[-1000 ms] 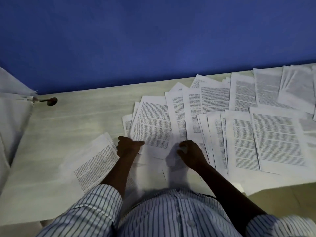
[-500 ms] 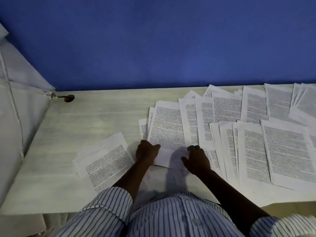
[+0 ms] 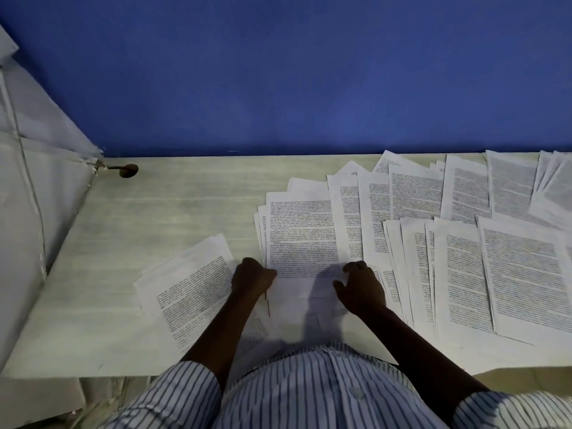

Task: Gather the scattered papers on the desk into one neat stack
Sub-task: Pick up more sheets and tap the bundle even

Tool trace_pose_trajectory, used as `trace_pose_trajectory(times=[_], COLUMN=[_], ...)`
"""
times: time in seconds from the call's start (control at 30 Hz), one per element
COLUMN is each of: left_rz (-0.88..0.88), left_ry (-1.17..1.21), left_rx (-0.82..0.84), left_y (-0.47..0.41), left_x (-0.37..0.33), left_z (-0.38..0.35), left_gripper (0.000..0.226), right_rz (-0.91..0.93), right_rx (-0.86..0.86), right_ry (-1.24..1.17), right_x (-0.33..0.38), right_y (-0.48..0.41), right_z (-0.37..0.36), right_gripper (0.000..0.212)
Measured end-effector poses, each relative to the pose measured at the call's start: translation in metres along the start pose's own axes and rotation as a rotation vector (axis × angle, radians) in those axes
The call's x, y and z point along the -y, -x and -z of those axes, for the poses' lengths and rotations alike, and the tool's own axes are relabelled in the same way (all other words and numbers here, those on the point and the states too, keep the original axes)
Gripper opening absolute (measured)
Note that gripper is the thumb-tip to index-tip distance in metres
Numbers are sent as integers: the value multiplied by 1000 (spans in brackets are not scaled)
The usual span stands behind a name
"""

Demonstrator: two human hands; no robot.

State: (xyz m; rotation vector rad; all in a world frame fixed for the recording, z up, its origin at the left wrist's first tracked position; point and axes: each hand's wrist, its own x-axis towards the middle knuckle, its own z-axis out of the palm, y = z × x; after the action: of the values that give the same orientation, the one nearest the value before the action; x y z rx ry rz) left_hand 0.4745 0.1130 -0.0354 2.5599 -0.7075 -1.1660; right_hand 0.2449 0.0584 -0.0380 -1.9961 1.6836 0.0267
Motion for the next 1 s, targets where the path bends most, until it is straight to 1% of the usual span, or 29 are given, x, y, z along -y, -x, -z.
trace_pose_trajectory(times=[0.07,0.13,0.27,0.47,0.57,0.67,0.73,0.8,0.9,0.93,1.0], left_rz=[-19,-23,-8,47,92,145,155,133,104,97,90], left_ry=[52,51,58,302,541,786,883,965,1071,1099,1078], left_rx=[-62,-87,-121,-44,89,299,442,539,552,554,516], left_y=[0,2,4,-4,-8,-10,-12,-15,-18,-19,-17], left_x=[-8,-14,-17,-17,-18,-17,-15,-12,-8,-6,-3], left_z=[-6,-16,-23,-18,-17,-12,-7,-1,4,2,-1], left_gripper=[72,81,83,82,83,73,66,62,47,48,58], right_rz=[13,20,26,40,40,46,46,53,73,79,92], right_rx=[-12,-13,-11,11,20,25,30,33,34,32,34], right_ry=[13,25,52,92,116,115,94,77,65,59,45], right_x=[0,0,-3,-2,-1,-1,-3,-6,-11,-12,-17], right_y=[-1,-2,-4,-2,-1,1,2,4,9,11,15], right_z=[1,3,8,8,9,11,12,12,11,10,8], right_gripper=[49,48,49,52,54,54,54,52,46,43,40])
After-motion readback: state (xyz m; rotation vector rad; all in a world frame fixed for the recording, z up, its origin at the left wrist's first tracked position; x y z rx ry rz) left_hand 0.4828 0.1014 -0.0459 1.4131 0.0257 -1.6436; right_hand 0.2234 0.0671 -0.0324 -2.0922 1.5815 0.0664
